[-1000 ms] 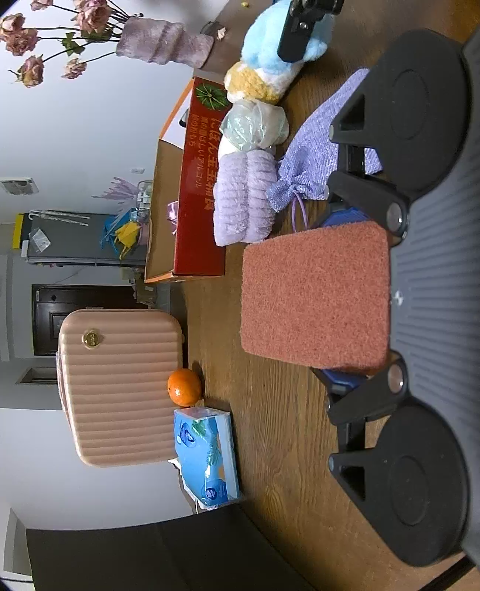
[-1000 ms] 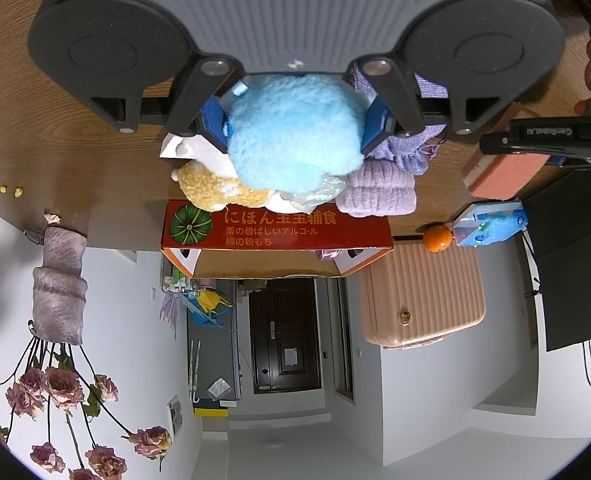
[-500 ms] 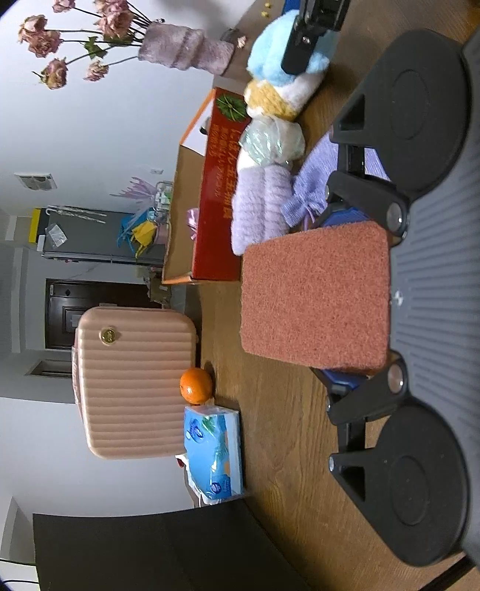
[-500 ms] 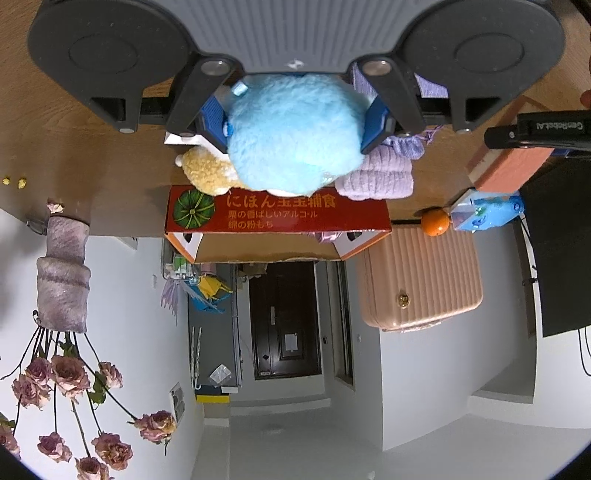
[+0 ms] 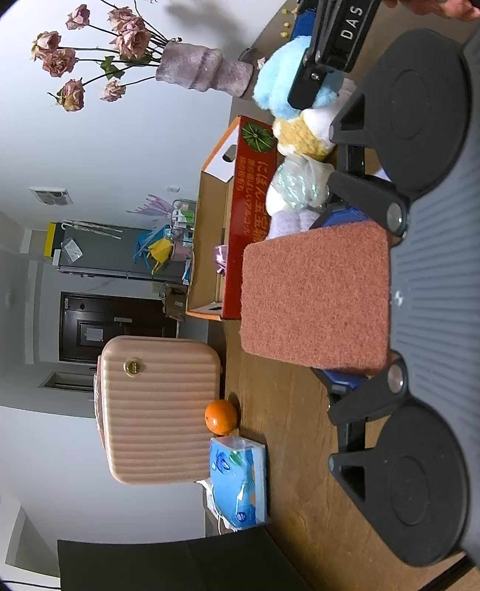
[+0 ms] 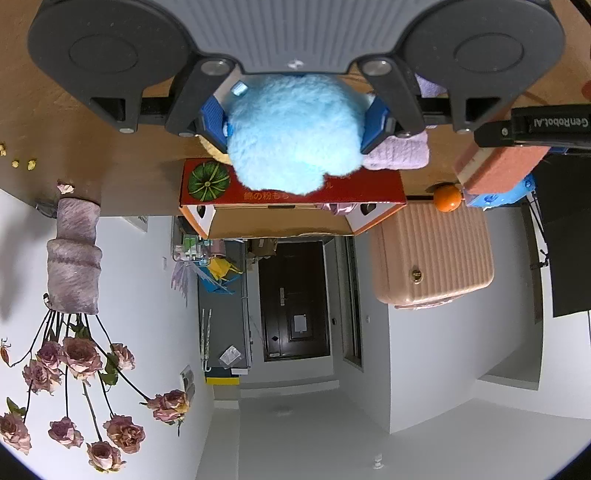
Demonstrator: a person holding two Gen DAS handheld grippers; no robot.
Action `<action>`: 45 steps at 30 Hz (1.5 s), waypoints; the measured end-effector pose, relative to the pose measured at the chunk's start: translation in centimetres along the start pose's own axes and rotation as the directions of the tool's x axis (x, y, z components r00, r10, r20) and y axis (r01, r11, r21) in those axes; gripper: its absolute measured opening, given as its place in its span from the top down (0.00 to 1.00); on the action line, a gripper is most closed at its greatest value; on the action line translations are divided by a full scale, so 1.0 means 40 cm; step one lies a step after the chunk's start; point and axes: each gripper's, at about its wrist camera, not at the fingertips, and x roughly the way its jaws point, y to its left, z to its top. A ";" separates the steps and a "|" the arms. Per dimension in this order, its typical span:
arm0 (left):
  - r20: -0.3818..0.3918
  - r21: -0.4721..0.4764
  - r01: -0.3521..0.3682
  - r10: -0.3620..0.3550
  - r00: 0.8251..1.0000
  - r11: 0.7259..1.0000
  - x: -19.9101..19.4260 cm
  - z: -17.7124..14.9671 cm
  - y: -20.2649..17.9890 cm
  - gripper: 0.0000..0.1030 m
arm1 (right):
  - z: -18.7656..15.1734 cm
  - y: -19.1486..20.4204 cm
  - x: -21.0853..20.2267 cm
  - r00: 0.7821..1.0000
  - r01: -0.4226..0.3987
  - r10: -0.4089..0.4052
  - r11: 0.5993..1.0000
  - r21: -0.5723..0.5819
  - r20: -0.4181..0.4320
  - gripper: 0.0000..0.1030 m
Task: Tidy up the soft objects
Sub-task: 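Lift and carry the sponge and blue plush with both tools over the cardboard box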
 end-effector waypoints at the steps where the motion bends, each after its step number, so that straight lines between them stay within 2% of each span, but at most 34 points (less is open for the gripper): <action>1: 0.004 0.000 0.001 -0.001 1.000 1.000 0.003 0.004 -0.006 0.32 | 0.002 -0.002 0.002 1.000 0.002 -0.002 1.000 0.001 0.002 0.30; 27: 0.094 -0.013 0.023 -0.022 0.995 1.000 0.118 0.143 -0.107 0.32 | 0.092 -0.077 0.109 0.995 0.051 -0.050 0.999 -0.012 0.082 0.30; 34: 0.113 0.017 0.015 -0.017 0.993 1.000 0.156 0.178 -0.121 0.32 | 0.120 -0.091 0.154 0.995 0.045 -0.042 0.998 -0.033 0.086 0.30; 45: 0.141 0.013 0.020 -0.021 0.990 1.000 0.225 0.240 -0.138 0.32 | 0.164 -0.130 0.216 0.996 0.055 -0.052 0.997 -0.047 0.075 0.30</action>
